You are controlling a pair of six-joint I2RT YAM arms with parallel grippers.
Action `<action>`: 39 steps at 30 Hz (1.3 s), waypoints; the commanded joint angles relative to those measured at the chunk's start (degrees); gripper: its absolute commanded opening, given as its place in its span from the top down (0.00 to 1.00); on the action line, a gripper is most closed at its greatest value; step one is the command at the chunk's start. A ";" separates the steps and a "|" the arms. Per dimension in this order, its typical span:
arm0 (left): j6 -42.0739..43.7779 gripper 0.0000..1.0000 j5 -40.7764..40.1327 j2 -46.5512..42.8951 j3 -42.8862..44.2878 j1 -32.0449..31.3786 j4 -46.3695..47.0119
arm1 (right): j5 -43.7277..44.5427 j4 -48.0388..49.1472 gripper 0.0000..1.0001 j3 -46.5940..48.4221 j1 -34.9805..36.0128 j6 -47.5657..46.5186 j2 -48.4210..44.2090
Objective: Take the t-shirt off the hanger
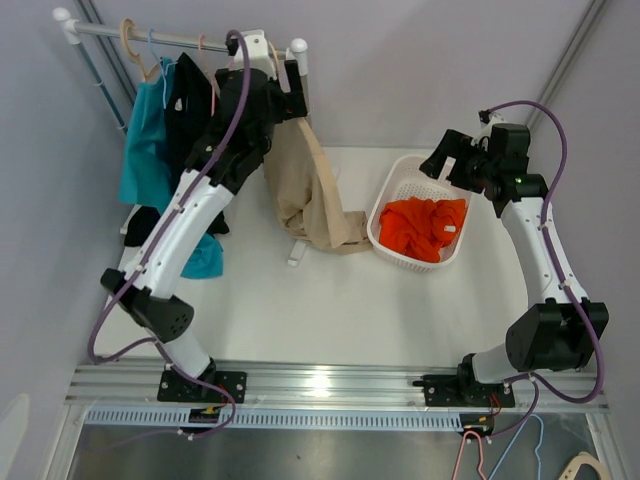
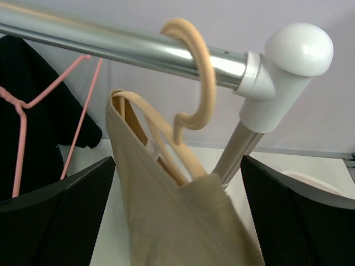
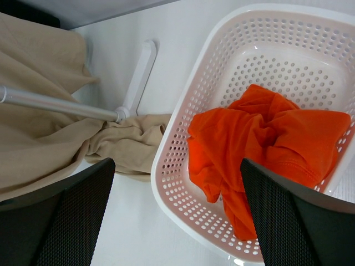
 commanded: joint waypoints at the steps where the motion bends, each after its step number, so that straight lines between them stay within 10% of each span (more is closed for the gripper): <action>1: -1.34 0.00 -2.37 3.36 7.56 -1.04 -3.26 | 0.10 0.68 0.01 0.15 0.04 -0.86 -1.63; 7: 0.77 0.01 -4.74 8.11 13.99 -0.77 -3.79 | 0.01 0.51 0.01 0.06 -0.05 -1.12 -1.99; 12: -0.11 0.21 -3.61 9.43 13.90 0.54 -3.27 | -0.34 0.60 0.00 0.06 -0.05 -1.04 -1.90; 24: -7.40 0.22 -0.18 11.89 15.22 5.11 -7.92 | -1.22 0.86 0.01 -0.12 -0.13 -0.86 -1.90; 39: -9.87 0.79 4.40 12.86 17.24 7.84 -9.24 | -1.40 0.86 0.01 -0.20 -0.13 -0.86 -1.90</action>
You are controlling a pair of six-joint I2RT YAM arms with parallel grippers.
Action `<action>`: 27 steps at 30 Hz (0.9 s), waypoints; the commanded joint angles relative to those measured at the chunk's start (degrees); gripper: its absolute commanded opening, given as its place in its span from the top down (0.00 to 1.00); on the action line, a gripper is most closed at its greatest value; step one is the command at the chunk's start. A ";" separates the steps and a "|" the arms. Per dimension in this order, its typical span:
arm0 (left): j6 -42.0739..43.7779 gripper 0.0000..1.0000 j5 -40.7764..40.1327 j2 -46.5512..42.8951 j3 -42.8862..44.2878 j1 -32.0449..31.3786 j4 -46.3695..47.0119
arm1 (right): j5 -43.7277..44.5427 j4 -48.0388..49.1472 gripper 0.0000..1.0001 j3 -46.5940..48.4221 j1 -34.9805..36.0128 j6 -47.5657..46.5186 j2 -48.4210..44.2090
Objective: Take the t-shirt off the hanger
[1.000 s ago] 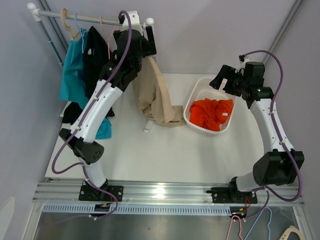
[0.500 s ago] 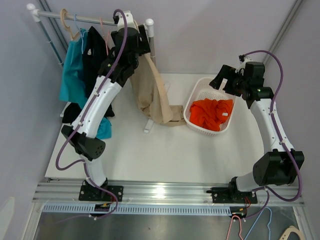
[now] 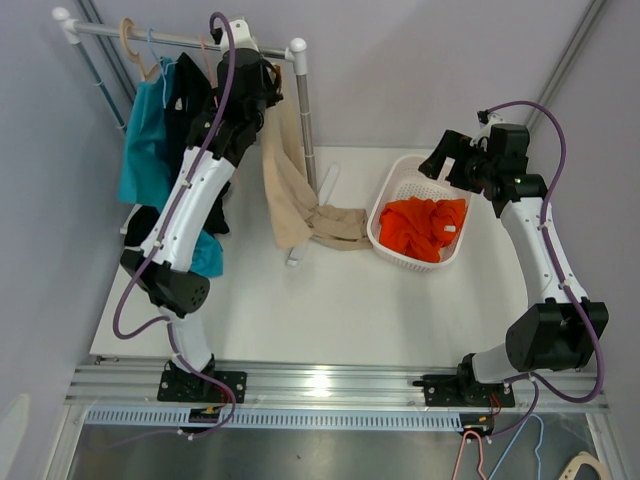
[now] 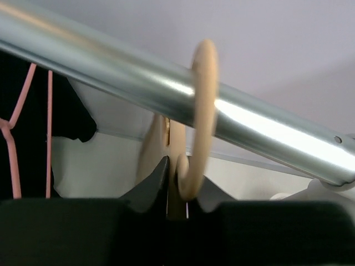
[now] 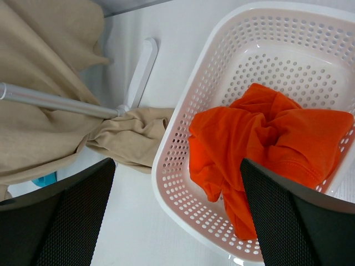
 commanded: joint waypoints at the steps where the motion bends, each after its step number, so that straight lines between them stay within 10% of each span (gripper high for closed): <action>1: -1.06 0.86 0.94 0.75 2.68 1.24 -1.94 | -1.22 0.79 0.01 -0.05 -0.09 -0.69 -1.90; 4: -1.23 0.99 1.91 0.58 3.56 1.77 -2.29 | -2.45 0.88 0.01 -0.14 0.00 -0.86 -1.98; 20: 6.06 0.99 6.22 -15.06 -4.96 1.94 10.54 | -18.88 12.39 0.01 -4.36 9.39 -6.40 -9.46; 27: 4.66 0.99 2.70 -16.04 -5.75 1.68 8.43 | -18.55 14.94 0.00 -1.46 25.82 -10.88 -7.09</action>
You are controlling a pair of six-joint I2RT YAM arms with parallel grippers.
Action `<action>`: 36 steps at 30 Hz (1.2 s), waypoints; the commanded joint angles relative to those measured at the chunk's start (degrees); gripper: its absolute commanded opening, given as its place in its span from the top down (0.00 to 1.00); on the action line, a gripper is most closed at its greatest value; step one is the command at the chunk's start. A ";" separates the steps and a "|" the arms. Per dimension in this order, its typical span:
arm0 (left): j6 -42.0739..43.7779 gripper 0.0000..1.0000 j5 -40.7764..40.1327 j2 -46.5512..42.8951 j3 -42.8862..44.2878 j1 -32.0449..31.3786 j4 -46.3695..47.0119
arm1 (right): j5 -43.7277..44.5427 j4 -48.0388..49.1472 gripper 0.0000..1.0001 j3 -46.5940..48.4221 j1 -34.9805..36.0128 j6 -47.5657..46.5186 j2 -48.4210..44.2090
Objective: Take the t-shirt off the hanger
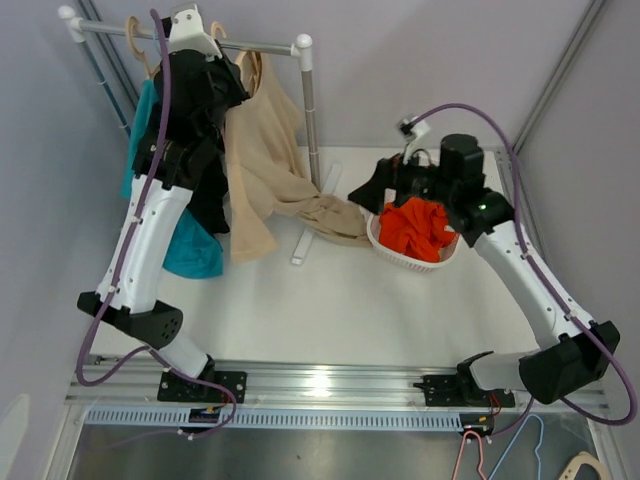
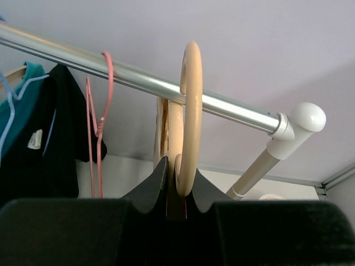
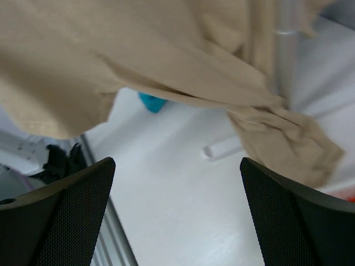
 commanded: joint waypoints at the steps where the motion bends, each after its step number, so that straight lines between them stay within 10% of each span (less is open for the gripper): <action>1: 0.00 0.99 -1.78 -1.17 0.52 0.19 7.21 | -0.75 6.15 0.01 2.98 8.02 -2.73 2.05; 7: -0.53 0.99 -0.55 2.43 1.48 -0.07 7.55 | 2.33 12.14 0.01 8.60 21.20 -2.11 9.42; 21: 0.61 0.99 -0.90 9.29 4.92 -0.07 7.38 | 5.23 18.29 0.01 15.37 27.81 -2.29 21.03; 28: -1.14 0.99 -0.20 10.61 5.00 -0.07 6.85 | 22.01 25.05 0.09 16.52 30.71 -2.82 26.40; 31: -0.97 0.83 0.24 11.05 5.00 -0.07 7.20 | 24.13 26.91 0.39 15.73 31.15 -2.20 26.84; 36: 0.96 0.49 -0.11 11.05 5.09 -0.07 8.43 | 25.01 27.18 0.23 13.01 31.76 -2.46 25.44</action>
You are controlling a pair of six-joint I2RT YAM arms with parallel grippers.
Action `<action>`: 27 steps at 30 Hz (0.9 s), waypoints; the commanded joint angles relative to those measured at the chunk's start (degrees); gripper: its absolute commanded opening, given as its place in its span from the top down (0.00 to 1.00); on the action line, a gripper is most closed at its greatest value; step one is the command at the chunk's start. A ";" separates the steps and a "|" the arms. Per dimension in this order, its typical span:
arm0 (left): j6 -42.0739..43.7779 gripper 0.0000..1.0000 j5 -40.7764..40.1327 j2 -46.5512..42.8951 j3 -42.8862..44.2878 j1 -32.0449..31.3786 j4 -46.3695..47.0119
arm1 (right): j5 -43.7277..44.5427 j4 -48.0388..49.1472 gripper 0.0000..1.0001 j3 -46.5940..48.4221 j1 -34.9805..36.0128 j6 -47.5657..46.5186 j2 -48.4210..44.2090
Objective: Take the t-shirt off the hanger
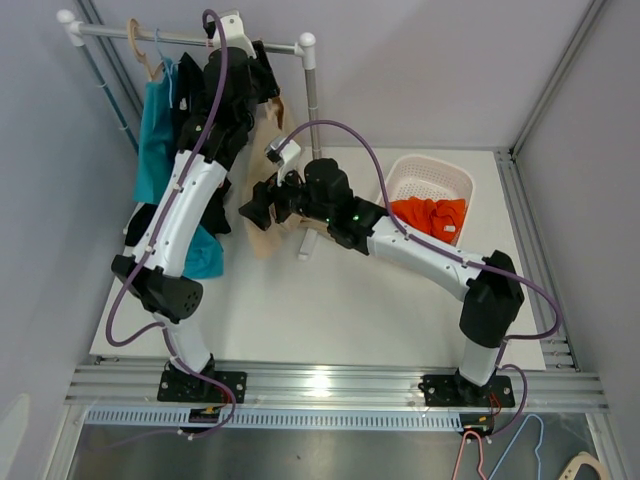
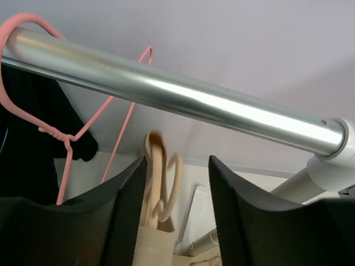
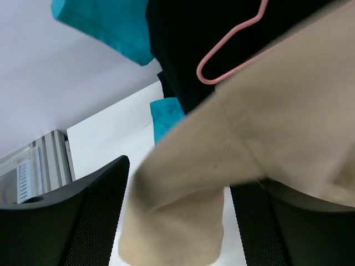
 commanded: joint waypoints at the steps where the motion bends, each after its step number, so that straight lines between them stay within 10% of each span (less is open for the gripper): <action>1: 0.83 0.46 0.57 -0.12 2.69 -0.03 3.67 | 3.11 4.68 0.25 -0.94 0.55 -0.50 -1.88; 5: 1.45 0.39 0.74 -0.12 2.69 0.06 4.02 | 3.46 4.33 0.81 -1.39 0.64 -0.32 -2.59; 9: 1.54 0.38 0.92 0.23 2.77 0.15 3.93 | 3.90 3.10 0.64 -1.73 0.64 -0.50 -2.59; 14: 1.19 0.38 0.13 0.58 2.42 0.15 1.75 | 5.30 2.14 0.69 -4.72 0.47 -0.50 -4.17; 17: 1.18 0.37 0.21 -0.03 0.24 0.15 1.12 | 6.88 -2.32 0.28 -3.59 0.03 0.73 -3.12; 27: 18.22 0.30 -4.70 -12.86 -34.02 -5.65 19.30 | 6.62 3.55 0.27 -19.04 -10.42 17.78 -6.54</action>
